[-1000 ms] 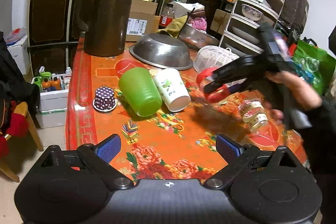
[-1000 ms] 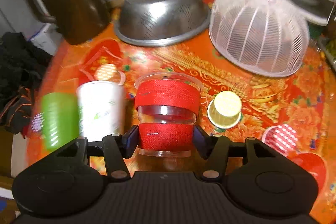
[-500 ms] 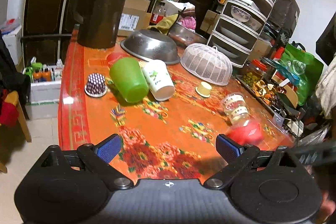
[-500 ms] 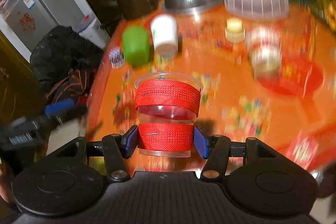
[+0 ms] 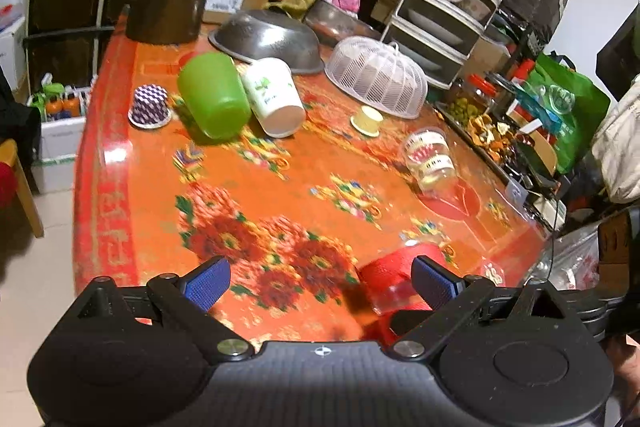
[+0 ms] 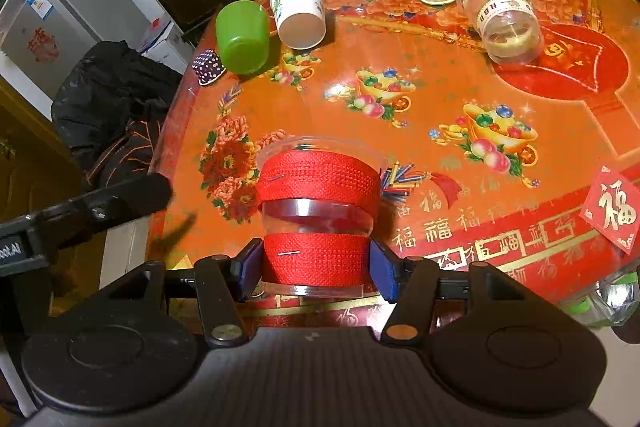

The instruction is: Flip cup upright

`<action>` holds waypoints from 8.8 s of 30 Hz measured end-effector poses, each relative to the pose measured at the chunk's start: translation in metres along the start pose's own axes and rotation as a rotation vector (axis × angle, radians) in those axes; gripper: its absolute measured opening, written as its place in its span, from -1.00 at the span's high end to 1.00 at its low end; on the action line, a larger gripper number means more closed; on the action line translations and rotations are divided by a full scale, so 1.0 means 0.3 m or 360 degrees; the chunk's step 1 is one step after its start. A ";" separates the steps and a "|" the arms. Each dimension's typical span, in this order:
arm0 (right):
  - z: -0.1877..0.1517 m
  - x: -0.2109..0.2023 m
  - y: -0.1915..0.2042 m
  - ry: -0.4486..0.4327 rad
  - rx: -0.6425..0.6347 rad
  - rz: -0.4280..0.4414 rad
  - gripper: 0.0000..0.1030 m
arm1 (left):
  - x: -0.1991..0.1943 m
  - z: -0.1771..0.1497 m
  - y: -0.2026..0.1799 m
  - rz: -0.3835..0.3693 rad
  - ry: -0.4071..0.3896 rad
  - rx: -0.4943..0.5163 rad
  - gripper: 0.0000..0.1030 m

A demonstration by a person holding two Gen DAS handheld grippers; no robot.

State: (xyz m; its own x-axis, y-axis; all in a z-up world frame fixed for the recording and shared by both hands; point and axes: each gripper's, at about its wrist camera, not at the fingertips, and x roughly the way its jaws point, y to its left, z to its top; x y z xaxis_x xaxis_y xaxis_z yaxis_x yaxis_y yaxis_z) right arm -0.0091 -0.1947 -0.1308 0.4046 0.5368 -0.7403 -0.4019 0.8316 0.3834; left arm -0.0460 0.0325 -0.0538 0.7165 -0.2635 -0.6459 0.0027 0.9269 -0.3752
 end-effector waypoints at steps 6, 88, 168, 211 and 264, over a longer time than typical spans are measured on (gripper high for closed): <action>-0.027 -0.004 -0.007 -0.0009 -0.0016 0.0007 -0.13 | 0.064 0.008 -0.026 -0.0104 0.0126 -0.0089 -0.91; -0.210 -0.221 -0.276 -0.0670 0.0186 0.0217 -0.97 | -0.001 -0.233 -0.209 0.0204 -0.1093 0.0296 -0.39; -0.286 -0.345 0.051 -0.0721 -0.0364 -0.0079 -0.98 | -0.251 -0.230 -0.218 0.0229 -0.0154 0.0371 -0.89; -0.296 -0.347 0.058 -0.0739 -0.0381 -0.0010 -0.98 | -0.247 -0.226 -0.215 0.0234 -0.0169 0.0338 -0.89; -0.310 -0.336 0.058 -0.0725 -0.0375 0.0001 -0.98 | -0.224 -0.233 -0.210 0.0246 -0.0158 0.0318 -0.89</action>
State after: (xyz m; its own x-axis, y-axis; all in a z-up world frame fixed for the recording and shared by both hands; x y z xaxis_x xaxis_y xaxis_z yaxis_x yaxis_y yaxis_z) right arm -0.1332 -0.2475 -0.1010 0.7000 0.5885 -0.4045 -0.5553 0.8047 0.2099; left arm -0.1429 -0.0270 -0.0331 0.7840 -0.0965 -0.6132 0.0184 0.9910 -0.1324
